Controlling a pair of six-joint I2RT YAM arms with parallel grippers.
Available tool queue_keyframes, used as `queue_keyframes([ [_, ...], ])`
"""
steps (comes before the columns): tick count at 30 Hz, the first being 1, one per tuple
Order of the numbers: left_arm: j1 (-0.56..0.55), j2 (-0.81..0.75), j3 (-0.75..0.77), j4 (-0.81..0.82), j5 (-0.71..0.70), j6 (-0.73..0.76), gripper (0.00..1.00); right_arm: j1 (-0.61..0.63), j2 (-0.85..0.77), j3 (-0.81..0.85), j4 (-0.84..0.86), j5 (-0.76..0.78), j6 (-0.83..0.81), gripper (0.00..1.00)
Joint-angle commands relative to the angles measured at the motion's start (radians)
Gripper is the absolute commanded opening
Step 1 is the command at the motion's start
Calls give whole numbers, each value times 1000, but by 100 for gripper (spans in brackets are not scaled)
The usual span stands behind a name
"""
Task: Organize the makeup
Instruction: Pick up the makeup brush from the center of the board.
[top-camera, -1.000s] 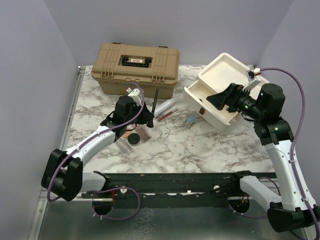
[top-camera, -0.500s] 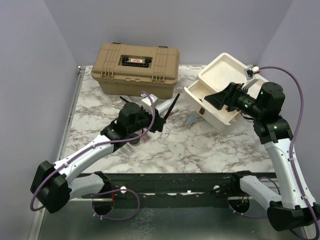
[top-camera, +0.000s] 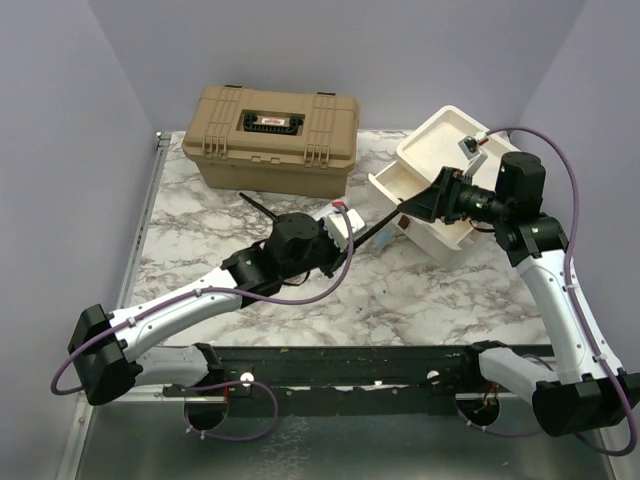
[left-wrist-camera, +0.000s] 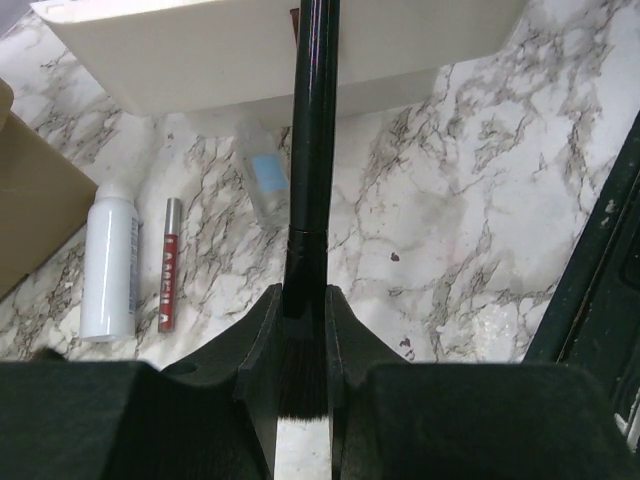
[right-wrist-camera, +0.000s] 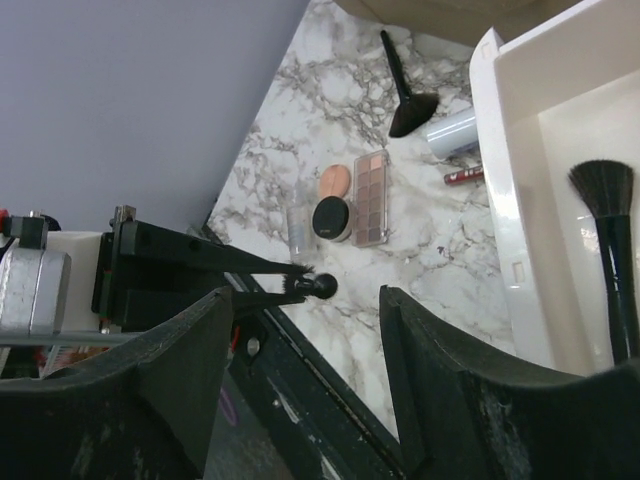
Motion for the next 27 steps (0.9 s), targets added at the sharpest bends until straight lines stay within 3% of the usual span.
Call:
queue_keyframes([
  [1,-56,40,74,-82,-108,96,0,5,19,38,-70,-109,-50,64],
  [11,-107,55,122,-113,-153,138,0,6,60,60,-164,-120,-121,45],
  [16,-111,54,126,-116,-149,140,0,6,81,70,-208,-126,-149,41],
  [22,-115,69,138,-128,-155,141,0,6,77,57,-182,-195,-156,36],
  [25,-121,78,145,-133,-150,146,0,6,79,52,-178,-195,-155,25],
  [27,-122,81,149,-135,-152,149,0,6,84,57,-186,-189,-157,24],
])
